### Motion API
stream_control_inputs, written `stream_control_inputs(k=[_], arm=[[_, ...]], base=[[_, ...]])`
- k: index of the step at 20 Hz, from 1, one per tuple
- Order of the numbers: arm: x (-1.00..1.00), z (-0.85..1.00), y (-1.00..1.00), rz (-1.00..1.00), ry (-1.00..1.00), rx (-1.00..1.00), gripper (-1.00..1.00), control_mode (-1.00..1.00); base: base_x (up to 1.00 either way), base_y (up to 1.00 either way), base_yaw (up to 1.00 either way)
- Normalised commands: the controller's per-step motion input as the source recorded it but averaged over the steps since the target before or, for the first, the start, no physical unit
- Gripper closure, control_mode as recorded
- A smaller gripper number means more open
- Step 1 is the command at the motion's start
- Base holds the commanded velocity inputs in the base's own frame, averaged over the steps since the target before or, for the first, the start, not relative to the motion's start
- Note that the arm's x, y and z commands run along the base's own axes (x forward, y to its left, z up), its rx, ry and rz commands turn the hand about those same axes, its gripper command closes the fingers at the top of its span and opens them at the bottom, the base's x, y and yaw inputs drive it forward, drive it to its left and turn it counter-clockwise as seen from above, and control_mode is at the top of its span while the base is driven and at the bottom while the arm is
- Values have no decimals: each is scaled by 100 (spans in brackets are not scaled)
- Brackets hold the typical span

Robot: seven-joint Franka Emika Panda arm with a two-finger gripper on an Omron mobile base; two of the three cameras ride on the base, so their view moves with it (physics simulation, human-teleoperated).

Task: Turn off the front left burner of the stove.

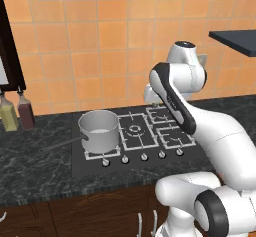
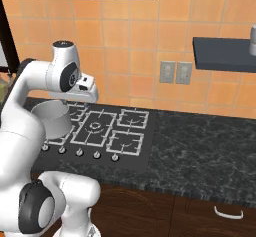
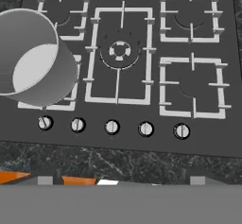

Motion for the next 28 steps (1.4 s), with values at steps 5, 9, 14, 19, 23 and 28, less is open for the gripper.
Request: stream_control_inputs(k=[5, 9, 14, 19, 23, 28], arm=[[-2, -48, 90, 1, 12, 0, -100, -100], [-26, -65, 79, 10, 6, 0, -100, -100], [-57, -51, 68, 7, 0, -7, -100, -100], [-5, -38, 48, 7, 4, -8, -100, -100], [0, -32, 5, 7, 0, -4, -100, -100], [0, -44, 12, 8, 0, -1, -100, -100]], base=[[0, 0, 0], [0, 0, 0], [0, 0, 0], [0, 0, 0], [0, 0, 0], [0, 0, 0]])
